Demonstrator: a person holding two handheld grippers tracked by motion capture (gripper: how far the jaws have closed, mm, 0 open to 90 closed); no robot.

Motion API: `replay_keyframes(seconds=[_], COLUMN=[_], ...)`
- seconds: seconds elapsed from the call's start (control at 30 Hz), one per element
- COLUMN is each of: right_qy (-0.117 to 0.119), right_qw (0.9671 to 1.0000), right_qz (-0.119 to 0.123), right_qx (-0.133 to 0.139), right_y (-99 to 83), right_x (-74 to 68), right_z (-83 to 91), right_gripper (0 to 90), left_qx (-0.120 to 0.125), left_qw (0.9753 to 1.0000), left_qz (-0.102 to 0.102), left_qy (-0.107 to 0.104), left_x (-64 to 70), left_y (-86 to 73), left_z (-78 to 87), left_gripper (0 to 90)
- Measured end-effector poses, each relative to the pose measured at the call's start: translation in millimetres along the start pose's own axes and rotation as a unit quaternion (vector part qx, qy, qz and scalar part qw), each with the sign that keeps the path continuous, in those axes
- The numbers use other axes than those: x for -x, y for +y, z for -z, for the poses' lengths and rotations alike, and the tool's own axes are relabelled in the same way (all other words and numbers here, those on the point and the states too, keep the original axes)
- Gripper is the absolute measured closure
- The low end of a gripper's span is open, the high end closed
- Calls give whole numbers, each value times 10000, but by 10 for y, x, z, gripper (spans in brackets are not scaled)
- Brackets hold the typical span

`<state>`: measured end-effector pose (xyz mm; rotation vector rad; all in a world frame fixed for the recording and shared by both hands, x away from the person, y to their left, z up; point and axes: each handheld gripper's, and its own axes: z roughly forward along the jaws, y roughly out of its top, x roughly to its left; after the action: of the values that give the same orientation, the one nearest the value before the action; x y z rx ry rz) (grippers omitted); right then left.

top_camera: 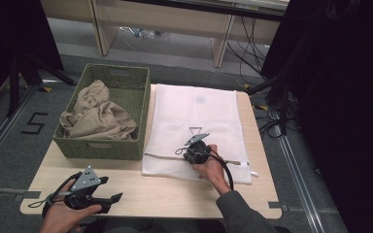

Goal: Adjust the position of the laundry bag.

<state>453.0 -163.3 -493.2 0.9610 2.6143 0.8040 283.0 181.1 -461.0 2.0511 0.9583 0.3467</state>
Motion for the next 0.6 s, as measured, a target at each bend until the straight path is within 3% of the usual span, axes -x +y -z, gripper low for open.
replay_keyframes(seconds=[0.03, 0.07, 0.1, 0.13, 0.17, 0.23, 0.3, 0.37, 0.43, 0.5, 0.6], right_qy=[38, 35, 72, 72, 93, 199, 149, 124, 163, 190, 205], right_qw=[10000, 9996, 9999, 9999, 9995, 9996, 9998, 9996, 9996, 9995, 9995], right_qz=[-44, -253, -3, -3, -233, -4, 31, -109, 130, -2, 25], right_qx=[-51, -155, -80, -80, -164, -180, -150, -221, -203, -239, -252], right_y=[-3, -23, -32, -32, -39, -54, -69, -92, -101, -131, -156], right_x=[-12, -61, -35, -35, -71, -80, -97, -168, -165, -227, -265], right_z=[13, 42, 35, 35, 56, 75, 76, 103, 109, 138, 158], right_gripper=[900, 900, 900, 900, 900, 900, 900, 900, 900, 900, 900], left_qx=[2, -4, -3, -9, -13, -20, -24, -32, -35, -34, -43], left_qw=[10000, 10000, 10000, 10000, 10000, 10000, 10000, 10000, 10000, 10000, 10000], left_qz=[4, 3, 6, 3, -2, -9, -23, -33, -34, -34, -43], left_qy=[-3, -2, -3, 0, -3, -7, -15, -25, -24, -20, -20], left_x=[0, 0, 1, 1, 1, 0, 1, 3, 4, 4, 5], left_y=[-1, -2, -2, -1, 0, -1, 1, 2, 1, 3, 3], left_z=[-2, -2, -2, -3, -5, -7, -10, -12, -10, -10, -10], left_gripper=[264, 264, 264, 264, 264, 264, 264, 264, 264, 264, 264])
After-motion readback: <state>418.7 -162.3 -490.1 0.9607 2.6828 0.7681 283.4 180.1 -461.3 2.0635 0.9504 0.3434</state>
